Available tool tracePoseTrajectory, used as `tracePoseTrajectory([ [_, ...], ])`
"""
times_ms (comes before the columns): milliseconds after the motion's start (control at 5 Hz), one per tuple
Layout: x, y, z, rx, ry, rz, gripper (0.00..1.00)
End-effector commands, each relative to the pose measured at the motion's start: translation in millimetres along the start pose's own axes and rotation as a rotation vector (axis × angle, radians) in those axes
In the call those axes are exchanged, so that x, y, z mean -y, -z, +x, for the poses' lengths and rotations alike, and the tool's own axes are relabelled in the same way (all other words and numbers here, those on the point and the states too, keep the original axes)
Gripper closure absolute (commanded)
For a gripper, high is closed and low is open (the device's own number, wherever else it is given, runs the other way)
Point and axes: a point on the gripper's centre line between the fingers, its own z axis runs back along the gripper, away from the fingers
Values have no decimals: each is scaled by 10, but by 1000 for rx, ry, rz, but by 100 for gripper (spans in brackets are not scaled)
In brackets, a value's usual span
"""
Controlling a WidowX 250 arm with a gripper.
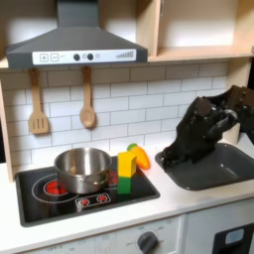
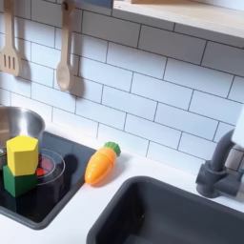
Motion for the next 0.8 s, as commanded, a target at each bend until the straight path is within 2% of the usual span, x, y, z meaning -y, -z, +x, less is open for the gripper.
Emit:
tracePoseTrajectory([
  [0,-32,97,-30,-44,73,-56,0],
  [200,-72,54,-1,-38,86,-21,0],
  [600,-72,52,1,-34,81,-23,0],
])
